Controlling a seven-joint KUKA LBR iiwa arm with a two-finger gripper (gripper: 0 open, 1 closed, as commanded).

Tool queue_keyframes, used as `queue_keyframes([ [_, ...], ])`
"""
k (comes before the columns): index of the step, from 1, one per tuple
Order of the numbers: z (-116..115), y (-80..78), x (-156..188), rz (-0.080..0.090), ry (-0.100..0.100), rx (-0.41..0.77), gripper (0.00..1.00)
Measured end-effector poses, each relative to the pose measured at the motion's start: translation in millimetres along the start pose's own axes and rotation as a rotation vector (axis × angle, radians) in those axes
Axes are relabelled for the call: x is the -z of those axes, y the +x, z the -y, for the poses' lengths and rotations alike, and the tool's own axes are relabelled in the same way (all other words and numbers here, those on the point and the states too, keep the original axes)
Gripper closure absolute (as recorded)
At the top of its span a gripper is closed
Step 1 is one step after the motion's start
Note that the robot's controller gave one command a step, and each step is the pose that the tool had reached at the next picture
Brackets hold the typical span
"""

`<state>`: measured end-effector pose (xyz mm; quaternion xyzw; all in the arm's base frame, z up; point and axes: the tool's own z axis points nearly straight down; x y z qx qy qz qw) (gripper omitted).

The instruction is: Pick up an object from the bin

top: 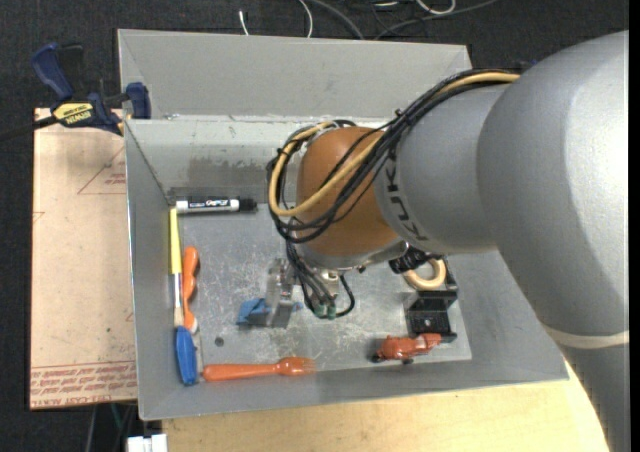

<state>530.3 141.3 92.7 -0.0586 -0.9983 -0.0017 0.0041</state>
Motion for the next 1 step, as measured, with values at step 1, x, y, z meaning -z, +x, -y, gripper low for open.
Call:
queue_keyframes([
  [1, -0.4, -0.3, 25.1, 0.001, -0.001, 0.0, 1.0],
])
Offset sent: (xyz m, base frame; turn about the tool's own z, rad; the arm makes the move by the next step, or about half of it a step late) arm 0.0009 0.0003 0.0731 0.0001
